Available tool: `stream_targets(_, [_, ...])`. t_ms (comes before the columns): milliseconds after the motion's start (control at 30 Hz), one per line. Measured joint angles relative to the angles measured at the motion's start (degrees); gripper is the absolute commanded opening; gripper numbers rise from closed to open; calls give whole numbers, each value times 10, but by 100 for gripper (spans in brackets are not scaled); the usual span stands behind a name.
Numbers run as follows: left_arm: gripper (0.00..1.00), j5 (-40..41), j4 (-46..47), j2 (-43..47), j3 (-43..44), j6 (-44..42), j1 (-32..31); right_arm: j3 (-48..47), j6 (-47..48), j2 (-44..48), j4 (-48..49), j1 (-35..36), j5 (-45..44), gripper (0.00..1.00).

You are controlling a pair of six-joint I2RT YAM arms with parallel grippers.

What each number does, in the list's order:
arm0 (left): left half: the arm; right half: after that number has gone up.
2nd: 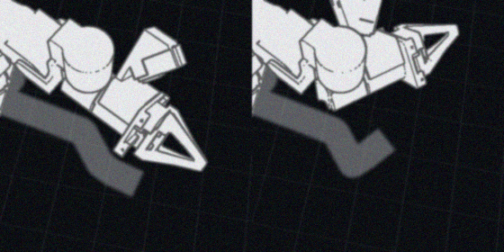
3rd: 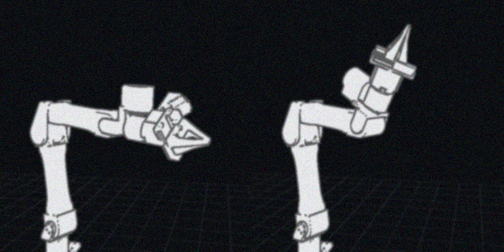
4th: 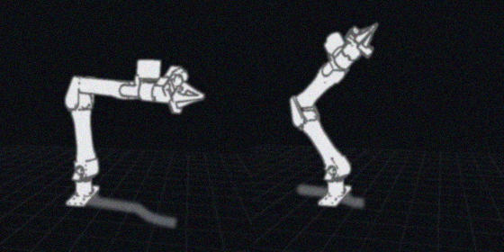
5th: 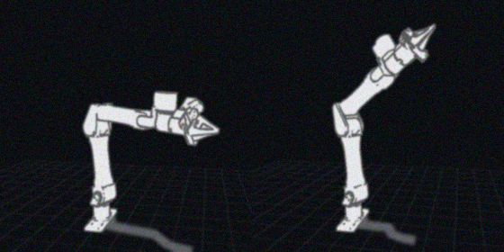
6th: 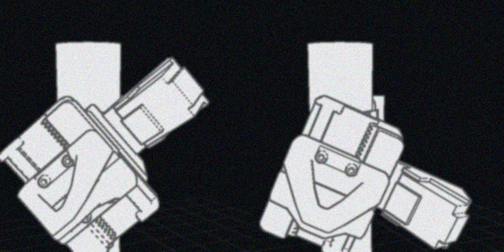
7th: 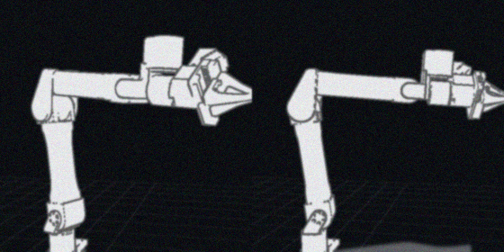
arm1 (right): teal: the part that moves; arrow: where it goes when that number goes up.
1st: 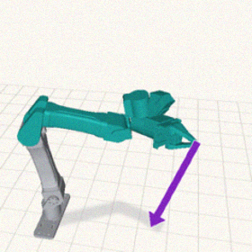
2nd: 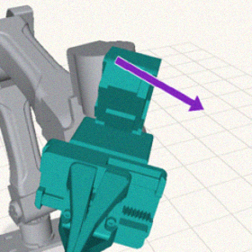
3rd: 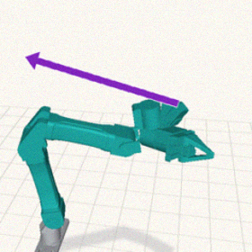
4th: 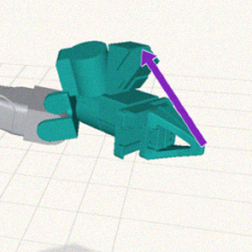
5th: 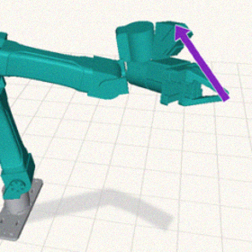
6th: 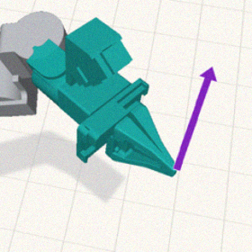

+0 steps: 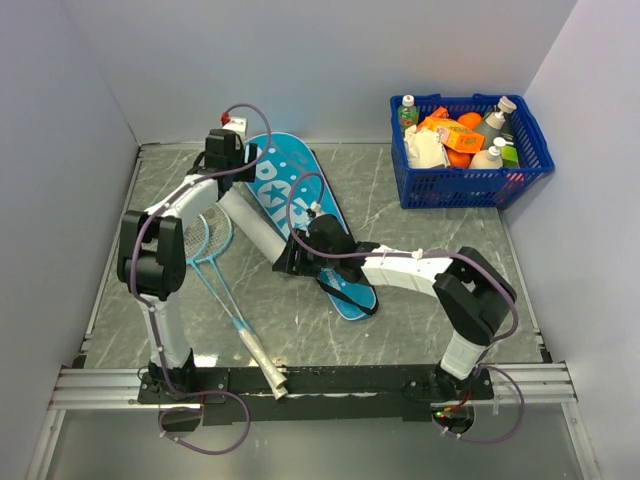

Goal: Pack up the badminton gear

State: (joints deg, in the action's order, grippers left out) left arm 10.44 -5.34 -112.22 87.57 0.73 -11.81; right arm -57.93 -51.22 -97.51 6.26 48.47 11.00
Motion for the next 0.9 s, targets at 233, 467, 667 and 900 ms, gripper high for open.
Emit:
stream_targets(233, [78,15,23,-53,3,-27,-1,2,-24,-4,18,0,-7,57])
stream_targets(467, [74,29,43,-76,5,-38,-1,2,-26,-22,19,0,-15,57])
stream_targets(667, [72,38,50,-90,6,-47,-1,-3,-26,-53,17,0,-3,57])
stream_targets(900, [62,41,57,-124,26,-46,-3,-31,-36,-95,16,3,7,57])
